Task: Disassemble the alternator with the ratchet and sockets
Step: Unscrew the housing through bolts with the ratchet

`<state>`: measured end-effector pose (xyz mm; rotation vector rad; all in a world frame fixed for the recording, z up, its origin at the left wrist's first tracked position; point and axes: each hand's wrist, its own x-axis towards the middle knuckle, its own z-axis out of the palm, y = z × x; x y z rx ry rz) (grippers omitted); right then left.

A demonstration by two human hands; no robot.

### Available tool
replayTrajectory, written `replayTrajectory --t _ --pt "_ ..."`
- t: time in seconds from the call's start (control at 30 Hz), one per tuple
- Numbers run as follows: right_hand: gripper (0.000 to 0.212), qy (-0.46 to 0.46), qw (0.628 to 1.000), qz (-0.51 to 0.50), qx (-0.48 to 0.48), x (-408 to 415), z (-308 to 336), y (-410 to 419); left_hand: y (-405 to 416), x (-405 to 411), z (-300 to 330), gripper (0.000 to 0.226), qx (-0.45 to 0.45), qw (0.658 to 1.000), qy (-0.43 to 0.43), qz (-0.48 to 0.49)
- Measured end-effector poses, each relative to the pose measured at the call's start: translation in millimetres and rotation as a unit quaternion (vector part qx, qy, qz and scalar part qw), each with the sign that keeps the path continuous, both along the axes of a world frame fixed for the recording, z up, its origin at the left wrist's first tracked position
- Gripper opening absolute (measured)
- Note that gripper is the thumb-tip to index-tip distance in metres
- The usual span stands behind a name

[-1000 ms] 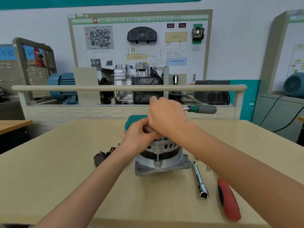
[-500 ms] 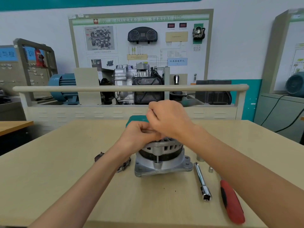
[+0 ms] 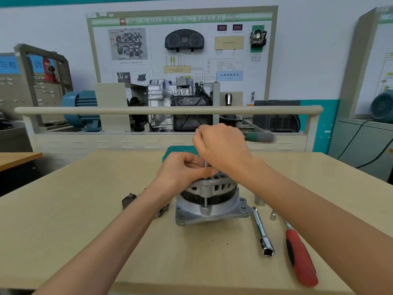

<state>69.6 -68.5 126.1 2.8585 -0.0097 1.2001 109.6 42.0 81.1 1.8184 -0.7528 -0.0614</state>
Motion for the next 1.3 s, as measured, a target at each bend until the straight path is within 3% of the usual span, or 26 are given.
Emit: replayTrajectory --t 0.07,0.13,0.23,0.33,0.4,0.5,0.57,0.7,0.8,0.87,0.93,1.0,1.1,1.13,1.2,1.23,1.3 --pt "0.034 -0.005 0.992 -0.124 -0.038 3 2 9 -4 -1 -2 0.019 -0.003 0.999 -0.029 0.036" --pt "0.036 -0.036 0.988 -0.131 -0.078 2 1 14 -2 -1 -3 0.013 -0.009 0.999 -0.04 0.023" --pt "0.03 -0.091 0.993 0.017 -0.078 -1 -6 6 9 0 -1 0.01 0.003 0.997 -0.011 -0.071" --pt "0.029 -0.029 0.993 0.11 -0.001 -2 -2 -2 12 3 0 0.009 -0.009 0.995 0.018 -0.093" --pt "0.031 0.002 0.999 0.043 -0.003 1 2 -1 5 1 -1 0.005 -0.036 0.998 0.009 -0.042" --pt "0.034 0.002 0.989 -0.145 -0.042 4 3 8 -6 -3 -7 0.015 -0.021 0.996 -0.057 0.061" --pt "0.035 -0.015 0.983 -0.171 -0.067 3 3 12 -6 -5 -6 0.015 -0.006 0.995 -0.074 0.067" --pt "0.03 -0.083 0.991 -0.058 -0.09 1 -3 2 11 -2 0 0.015 0.02 0.997 -0.011 -0.072" --pt "0.029 -0.057 0.997 0.044 -0.036 -2 -5 -1 8 -2 -1 0.024 -0.026 0.998 0.03 -0.046" --pt "0.025 -0.018 1.0 -0.014 -0.009 -3 1 0 0 -5 -3 0.022 -0.043 0.999 0.025 0.016" --pt "0.029 0.009 0.991 -0.133 -0.029 -1 6 3 -7 -7 -4 0.017 -0.039 0.998 -0.006 0.045" --pt "0.034 0.002 0.981 -0.181 -0.072 -5 7 11 -8 -7 -4 0.015 -0.019 0.998 -0.035 0.047" --pt "0.035 -0.095 0.976 -0.128 -0.15 -6 2 8 2 -6 -2 0.017 0.021 0.999 -0.028 -0.013" --pt "0.035 -0.126 0.979 -0.049 -0.152 -6 -1 4 6 -7 -1 0.015 0.016 0.999 -0.012 -0.044" --pt "0.035 -0.095 0.987 0.1 -0.08 -4 -2 -4 7 -6 -1 0.017 -0.005 0.998 0.009 -0.064" --pt "0.033 -0.048 0.992 0.106 -0.044 -5 0 -3 5 -5 -1 0.02 -0.017 0.999 0.013 -0.049" --pt "0.03 0.003 1.0 -0.003 -0.023 -1 6 0 -2 -5 -3 0.019 -0.029 1.0 -0.006 0.008"
